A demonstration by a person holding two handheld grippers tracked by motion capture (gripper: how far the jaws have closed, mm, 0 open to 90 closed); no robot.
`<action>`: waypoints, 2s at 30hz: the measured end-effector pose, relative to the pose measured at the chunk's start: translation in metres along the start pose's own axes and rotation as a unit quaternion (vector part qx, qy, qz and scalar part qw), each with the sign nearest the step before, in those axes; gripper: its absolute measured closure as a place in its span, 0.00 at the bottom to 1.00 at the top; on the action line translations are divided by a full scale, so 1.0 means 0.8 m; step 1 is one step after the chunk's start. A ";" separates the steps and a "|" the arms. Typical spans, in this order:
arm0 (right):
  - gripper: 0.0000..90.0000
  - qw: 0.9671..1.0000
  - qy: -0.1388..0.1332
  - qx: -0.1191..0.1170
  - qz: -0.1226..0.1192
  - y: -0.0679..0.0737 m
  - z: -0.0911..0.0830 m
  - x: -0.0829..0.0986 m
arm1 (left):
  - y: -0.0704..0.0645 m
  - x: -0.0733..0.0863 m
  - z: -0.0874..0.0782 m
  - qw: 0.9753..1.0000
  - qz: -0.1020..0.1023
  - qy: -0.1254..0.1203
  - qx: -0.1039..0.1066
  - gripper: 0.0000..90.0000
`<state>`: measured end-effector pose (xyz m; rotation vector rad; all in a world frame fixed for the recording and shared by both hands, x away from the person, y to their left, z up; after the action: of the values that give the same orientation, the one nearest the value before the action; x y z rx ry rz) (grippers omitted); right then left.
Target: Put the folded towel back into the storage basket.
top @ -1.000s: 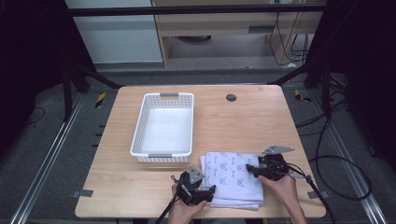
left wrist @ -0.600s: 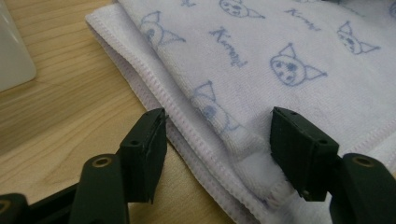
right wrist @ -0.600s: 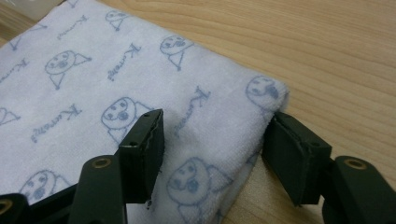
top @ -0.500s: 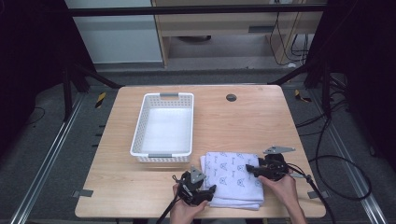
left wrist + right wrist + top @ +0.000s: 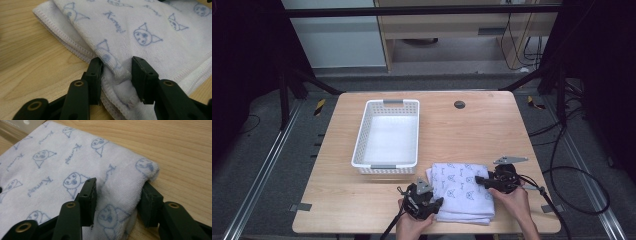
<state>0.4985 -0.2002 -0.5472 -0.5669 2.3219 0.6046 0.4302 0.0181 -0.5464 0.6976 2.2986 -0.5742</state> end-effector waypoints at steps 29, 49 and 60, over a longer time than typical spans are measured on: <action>0.76 0.998 -0.045 -0.034 -0.008 0.020 -0.035 -0.024 | -0.007 -0.013 -0.030 0.999 -0.001 -0.052 0.014 0.86; 0.77 0.995 -0.087 -0.033 -0.023 0.033 -0.071 -0.046 | -0.020 -0.038 -0.056 0.997 0.029 -0.075 0.004 0.86; 0.77 0.993 -0.112 -0.028 -0.031 0.040 -0.081 -0.058 | -0.021 -0.054 -0.072 0.996 0.044 -0.083 -0.002 0.86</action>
<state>0.4816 -0.2000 -0.4632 -0.5641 2.0765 0.6701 0.4210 0.0236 -0.4729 0.7168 2.1039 -0.5651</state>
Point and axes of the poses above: each handheld gripper's, and its own axes: z roughly forward along the jaws, x roughly out of its underside, y roughly to its left, the point moved 7 cm from there along z, roughly forward along the jaws, and after that the axes turned 1 degree about -x, right-handed, at the moved point
